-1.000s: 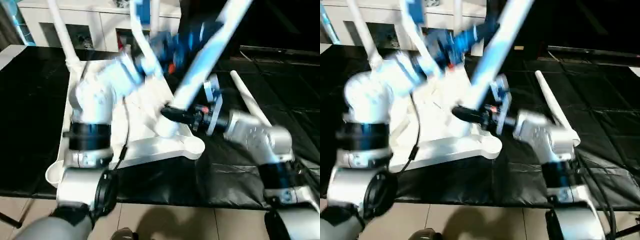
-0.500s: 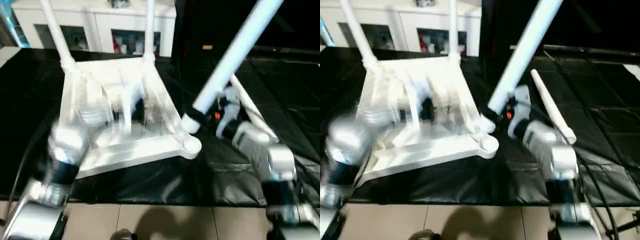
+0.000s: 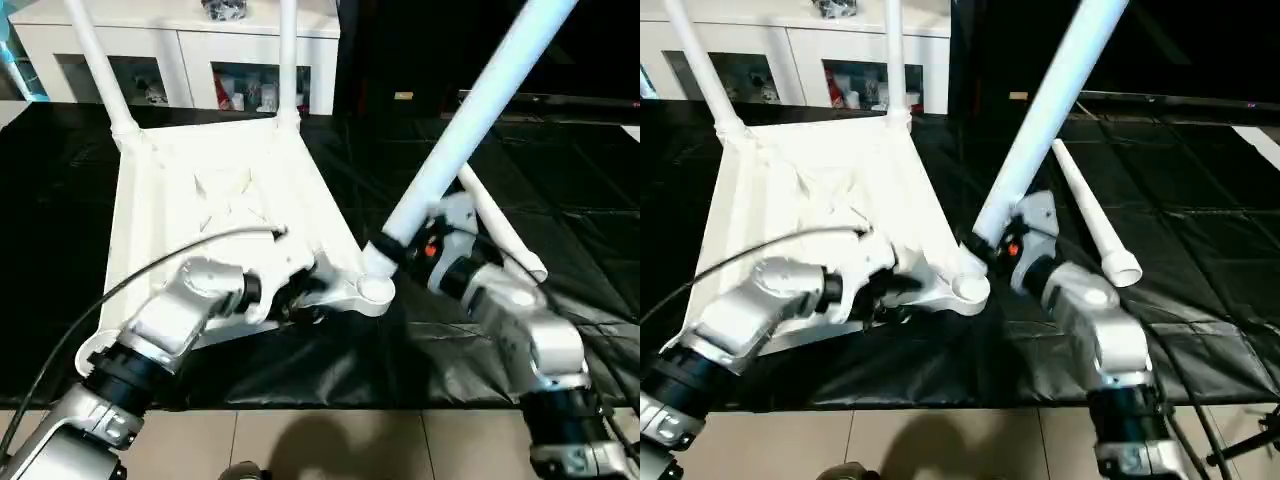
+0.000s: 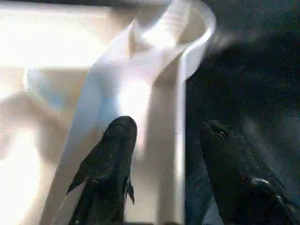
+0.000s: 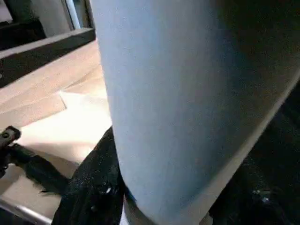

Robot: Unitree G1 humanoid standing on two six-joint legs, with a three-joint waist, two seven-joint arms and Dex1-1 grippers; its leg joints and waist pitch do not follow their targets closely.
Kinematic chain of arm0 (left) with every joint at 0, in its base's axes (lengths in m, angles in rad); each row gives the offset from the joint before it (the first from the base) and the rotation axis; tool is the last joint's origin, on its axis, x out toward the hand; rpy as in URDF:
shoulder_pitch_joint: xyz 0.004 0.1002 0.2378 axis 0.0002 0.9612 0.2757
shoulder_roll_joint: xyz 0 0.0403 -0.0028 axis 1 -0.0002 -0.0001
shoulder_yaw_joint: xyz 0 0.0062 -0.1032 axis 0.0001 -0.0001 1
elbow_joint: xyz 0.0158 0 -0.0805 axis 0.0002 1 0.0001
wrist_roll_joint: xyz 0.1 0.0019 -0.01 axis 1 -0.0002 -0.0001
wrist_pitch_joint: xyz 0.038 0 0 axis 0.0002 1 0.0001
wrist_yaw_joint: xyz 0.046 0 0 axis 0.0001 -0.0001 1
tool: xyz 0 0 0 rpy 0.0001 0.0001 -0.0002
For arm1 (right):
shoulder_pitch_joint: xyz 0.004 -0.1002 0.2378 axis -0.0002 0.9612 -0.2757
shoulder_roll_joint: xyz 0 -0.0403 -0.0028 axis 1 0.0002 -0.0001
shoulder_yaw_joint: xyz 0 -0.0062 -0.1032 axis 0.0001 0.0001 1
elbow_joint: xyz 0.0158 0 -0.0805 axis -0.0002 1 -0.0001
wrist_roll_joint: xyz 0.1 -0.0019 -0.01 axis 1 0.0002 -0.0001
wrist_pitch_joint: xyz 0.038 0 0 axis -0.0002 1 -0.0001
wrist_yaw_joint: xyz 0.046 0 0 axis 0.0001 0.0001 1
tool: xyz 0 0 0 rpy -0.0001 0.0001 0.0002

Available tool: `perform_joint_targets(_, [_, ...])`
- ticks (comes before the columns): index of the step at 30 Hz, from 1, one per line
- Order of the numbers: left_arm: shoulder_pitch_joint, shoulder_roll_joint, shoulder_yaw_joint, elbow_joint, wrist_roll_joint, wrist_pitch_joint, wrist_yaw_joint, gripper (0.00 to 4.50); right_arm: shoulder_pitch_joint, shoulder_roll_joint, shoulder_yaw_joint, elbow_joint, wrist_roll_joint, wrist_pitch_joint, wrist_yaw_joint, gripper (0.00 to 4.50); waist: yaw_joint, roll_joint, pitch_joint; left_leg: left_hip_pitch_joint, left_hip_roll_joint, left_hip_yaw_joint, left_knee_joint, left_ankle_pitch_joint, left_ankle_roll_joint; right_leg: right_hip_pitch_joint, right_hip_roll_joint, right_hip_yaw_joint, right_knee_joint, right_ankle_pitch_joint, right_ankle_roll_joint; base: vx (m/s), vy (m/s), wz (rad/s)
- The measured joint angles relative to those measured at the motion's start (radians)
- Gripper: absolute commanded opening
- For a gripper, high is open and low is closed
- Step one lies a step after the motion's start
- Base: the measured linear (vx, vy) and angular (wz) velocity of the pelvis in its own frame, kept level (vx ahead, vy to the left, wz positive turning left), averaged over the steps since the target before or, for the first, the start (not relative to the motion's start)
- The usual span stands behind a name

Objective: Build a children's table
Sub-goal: Insert table leg to table base

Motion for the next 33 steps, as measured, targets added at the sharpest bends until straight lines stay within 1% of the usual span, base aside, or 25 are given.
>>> perform_joint_targets(1, [-0.004,0.0,0.0,0.004,0.001,0.0,0.003,2.11,0.0,0.0,0.005,0.0,-0.008,-0.009,-0.002,1.93,-0.001,0.0,0.0,0.0,0.0,0.0,0.0,0.0,0.0,0.0,0.0,0.0,0.0,0.0,0.0,0.0,0.0,0.0])
perform_joint_targets(3, [-0.008,-0.001,0.0,0.006,0.001,0.0,0.004,1.82,0.0,0.0,0.012,-0.001,-0.013,-0.018,-0.002,1.93,-0.002,0.0,0.0,0.0,0.0,0.0,0.0,0.0,0.0,0.0,0.0,0.0,0.0,0.0,0.0,0.0,0.0,0.0])
perform_joint_targets(6, [-0.009,-0.002,0.001,0.006,0.004,0.0,-0.003,1.63,0.008,0.0,0.018,-0.014,-0.013,-0.018,0.0,1.93,-0.003,0.0,0.0,0.0,0.0,0.0,0.0,0.0,0.0,0.0,0.0,0.0,0.0,0.0,0.0,0.0,0.0,0.0])
perform_joint_targets(8, [-0.009,-0.003,0.002,0.006,0.011,0.0,-0.009,1.37,0.011,-0.001,0.018,-0.017,-0.013,-0.018,0.006,1.93,-0.003,0.0,0.0,0.0,0.0,0.0,0.0,0.0,0.0,0.0,0.0,0.0,0.0,0.0,0.0,0.0,0.0,0.0])
perform_joint_targets(11, [-0.009,-0.007,0.002,0.013,0.023,-0.017,-0.022,1.17,0.012,-0.002,0.022,-0.019,-0.013,-0.018,0.009,1.93,-0.004,0.0,0.0,0.0,0.0,0.0,0.0,0.0,0.0,0.0,0.0,0.0,0.0,0.0,0.0,0.0,0.0,0.0])
perform_joint_targets(12, [-0.011,-0.007,0.002,0.022,0.025,-0.028,-0.027,0.92,0.012,-0.002,0.025,-0.019,-0.015,-0.018,0.011,1.93,-0.004,0.0,0.0,0.0,0.0,0.0,0.0,0.0,0.0,0.0,0.0,0.0,0.0,0.0,0.0,0.0,0.0,0.0])
perform_joint_targets(16, [-0.013,-0.008,-0.001,0.027,0.028,-0.032,-0.041,0.77,0.014,-0.003,0.028,-0.019,-0.017,-0.018,0.017,1.93,-0.005,0.0,0.0,0.0,0.0,0.0,0.0,0.0,0.0,0.0,0.0,0.0,0.0,0.0,0.0,0.0,0.0,0.0])
perform_joint_targets(17, [-0.013,-0.007,-0.001,0.027,0.029,-0.032,-0.044,0.5,0.014,-0.004,0.029,-0.019,-0.017,-0.018,0.018,1.93,-0.005,0.0,0.0,0.0,0.0,0.0,0.0,0.0,0.0,0.0,0.0,0.0,0.0,0.0,0.0,0.0,0.0,0.0])
perform_joint_targets(20, [-0.014,-0.007,-0.004,0.028,0.03,-0.032,-0.053,0.4,0.016,-0.013,0.031,-0.019,-0.017,-0.018,0.024,1.93,-0.005,0.0,0.0,0.0,0.0,0.0,0.0,0.0,0.0,0.0,0.0,0.0,0.0,0.0,0.0,0.0,0.0,0.0])
perform_joint_targets(21, [-0.014,-0.007,-0.004,0.028,0.031,-0.032,-0.055,0.25,0.016,-0.018,0.036,-0.02,-0.017,-0.017,0.032,1.93,-0.005,0.0,0.0,0.0,0.0,0.0,0.0,0.0,0.0,0.0,0.0,0.0,0.0,0.0,0.0,0.0,0.0,0.0])
perform_joint_targets(22, [-0.014,-0.007,-0.004,0.029,0.032,-0.032,-0.056,0.25,0.016,-0.023,0.042,-0.021,-0.017,-0.015,0.041,1.93,-0.005,0.0,0.0,0.0,0.0,0.0,0.0,0.0,0.0,0.0,0.0,0.0,0.0,0.0,0.0,0.0,0.0,0.0])
perform_joint_targets(24, [-0.015,-0.007,-0.004,0.032,0.035,-0.035,-0.06,0.0,0.016,-0.036,0.065,-0.022,-0.017,-0.002,0.065,1.93,-0.005,0.0,0.0,0.001,0.0,0.0,0.0,0.0,0.0,0.0,0.0,0.0,0.0,0.0,0.0,0.0,0.0,0.0])
perform_joint_targets(27, [-0.036,-0.008,-0.011,0.07,0.05,-0.07,-0.082,0.0,0.015,-0.05,0.078,-0.022,-0.016,0.036,0.101,1.93,-0.005,0.0,0.0,0.001,0.0,0.0,0.0,0.0,0.0,0.001,0.0,0.0,0.0,0.0,0.0,0.0,0.0,0.0])
perform_joint_targets(31, [-0.05,-0.003,-0.01,0.111,0.059,-0.116,-0.111,0.0,0.003,-0.051,0.084,-0.003,-0.017,0.03,0.125,1.93,-0.005,0.0,0.0,0.002,0.0,0.0,0.0,0.001,-0.001,0.001,0.0,0.0,0.0,0.0,0.0,0.0,0.0,0.0])
perform_joint_targets(33, [-0.055,0.005,-0.007,0.134,0.059,-0.144,-0.138,0.0,-0.028,-0.05,0.096,0.045,-0.022,0.006,0.138,1.93,-0.005,0.0,0.0,0.002,0.0,0.0,0.0,0.001,-0.001,0.001,0.0,0.0,0.0,0.0,0.0,0.0,0.0,0.0])
